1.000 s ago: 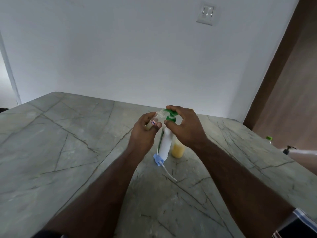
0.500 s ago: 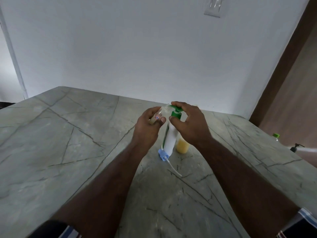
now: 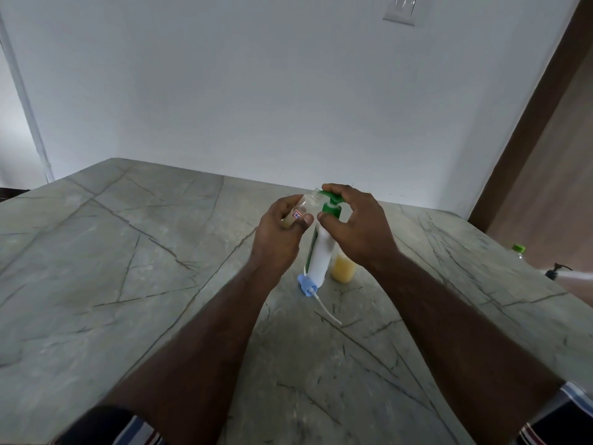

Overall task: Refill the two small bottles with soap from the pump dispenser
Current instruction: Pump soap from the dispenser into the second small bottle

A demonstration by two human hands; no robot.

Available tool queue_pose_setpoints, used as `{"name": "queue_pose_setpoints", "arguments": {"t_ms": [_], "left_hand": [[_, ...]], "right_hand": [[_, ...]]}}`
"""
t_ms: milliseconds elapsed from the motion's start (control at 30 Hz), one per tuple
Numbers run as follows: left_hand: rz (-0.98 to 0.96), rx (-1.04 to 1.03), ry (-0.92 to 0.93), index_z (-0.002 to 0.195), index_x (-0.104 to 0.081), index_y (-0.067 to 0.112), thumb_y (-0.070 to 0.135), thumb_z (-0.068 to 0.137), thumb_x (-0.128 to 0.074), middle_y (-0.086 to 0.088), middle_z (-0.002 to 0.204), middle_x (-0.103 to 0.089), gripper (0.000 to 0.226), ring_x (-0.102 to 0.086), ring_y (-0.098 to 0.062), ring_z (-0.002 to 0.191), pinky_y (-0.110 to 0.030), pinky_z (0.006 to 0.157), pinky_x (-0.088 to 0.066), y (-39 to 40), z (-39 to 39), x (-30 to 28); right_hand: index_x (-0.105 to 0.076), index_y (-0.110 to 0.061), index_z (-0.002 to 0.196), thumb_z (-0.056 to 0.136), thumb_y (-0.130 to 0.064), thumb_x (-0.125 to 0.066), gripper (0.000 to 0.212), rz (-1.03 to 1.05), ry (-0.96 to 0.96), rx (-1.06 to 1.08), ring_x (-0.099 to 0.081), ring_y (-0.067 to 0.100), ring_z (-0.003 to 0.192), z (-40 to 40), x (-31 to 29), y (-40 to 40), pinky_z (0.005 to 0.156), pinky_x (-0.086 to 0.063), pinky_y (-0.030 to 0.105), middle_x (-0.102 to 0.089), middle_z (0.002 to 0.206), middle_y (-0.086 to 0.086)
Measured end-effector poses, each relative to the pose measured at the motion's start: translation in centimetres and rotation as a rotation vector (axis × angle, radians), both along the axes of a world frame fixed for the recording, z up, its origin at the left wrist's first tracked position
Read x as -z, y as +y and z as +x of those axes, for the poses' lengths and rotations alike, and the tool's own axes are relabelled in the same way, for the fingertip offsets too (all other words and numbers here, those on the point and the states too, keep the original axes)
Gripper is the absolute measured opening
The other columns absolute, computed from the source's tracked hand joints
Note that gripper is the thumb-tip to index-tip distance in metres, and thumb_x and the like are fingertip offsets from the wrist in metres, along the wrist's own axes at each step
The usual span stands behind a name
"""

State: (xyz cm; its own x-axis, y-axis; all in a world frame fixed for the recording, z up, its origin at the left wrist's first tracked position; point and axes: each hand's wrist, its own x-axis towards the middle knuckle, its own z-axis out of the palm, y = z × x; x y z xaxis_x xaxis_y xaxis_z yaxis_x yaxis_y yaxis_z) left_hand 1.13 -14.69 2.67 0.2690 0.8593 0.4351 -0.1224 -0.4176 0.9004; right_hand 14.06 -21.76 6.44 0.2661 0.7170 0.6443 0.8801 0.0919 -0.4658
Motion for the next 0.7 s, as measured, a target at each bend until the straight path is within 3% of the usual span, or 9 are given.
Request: {"name": "queue_pose_setpoints", "arguments": {"t_ms": [300,433,500,633,700], "left_hand": [[0.028,0.02,0.012,0.131,-0.062,0.017,0.018,0.096,-0.064,0.007,0.117,-0.069,0.035,-0.064,-0.005,0.105,-0.025,0.09,-0.052,-0.1,-0.4,-0.5],[0.003,0.039,-0.006,0.131,-0.062,0.016,0.014,0.096,-0.062,0.005,0.118,-0.069,0.035,-0.065,-0.009,0.107,-0.032,0.095,-0.054,-0.3,-0.3,-0.8],[-0.008,0.038,-0.01,0.13,-0.062,0.017,0.014,0.096,-0.062,0.005,0.117,-0.069,0.034,-0.065,-0.01,0.106,-0.035,0.096,-0.054,-0.4,-0.3,-0.8],[-0.011,0.034,-0.005,0.131,-0.061,0.018,0.015,0.096,-0.062,0.005,0.119,-0.068,0.035,-0.064,-0.01,0.109,-0.038,0.099,-0.053,-0.5,-0.2,-0.8],[-0.017,0.031,0.0,0.132,-0.06,0.017,0.015,0.096,-0.061,0.004,0.122,-0.067,0.036,-0.063,-0.011,0.111,-0.039,0.1,-0.053,-0.5,-0.2,-0.8]], "right_hand": [[-0.056,-0.029,0.133,0.087,-0.03,-0.066,0.047,-0.042,-0.001,-0.05,-0.047,0.009,0.121,0.4,-0.6,-0.3,0.105,-0.036,0.03,-0.058,0.132,-0.012],[-0.057,-0.027,0.133,0.09,-0.031,-0.064,0.044,-0.028,0.001,-0.058,-0.047,0.0,0.111,0.5,-1.6,-0.2,0.102,-0.037,0.024,-0.058,0.125,-0.015],[-0.053,-0.027,0.136,0.094,-0.036,-0.058,0.043,-0.06,0.145,-0.09,-0.051,-0.001,0.111,0.3,-2.3,-0.3,0.095,-0.038,0.017,-0.058,0.121,-0.017],[-0.063,-0.014,0.117,0.099,-0.046,-0.044,0.042,-0.153,0.515,-0.029,-0.059,0.021,0.107,0.2,-4.2,0.8,0.096,-0.046,0.043,-0.066,0.118,0.004],[-0.067,-0.019,0.105,0.099,-0.047,-0.04,0.04,-0.243,0.584,0.012,-0.059,0.021,0.104,0.1,-4.9,1.3,0.093,-0.046,0.042,-0.068,0.114,0.003]]}}
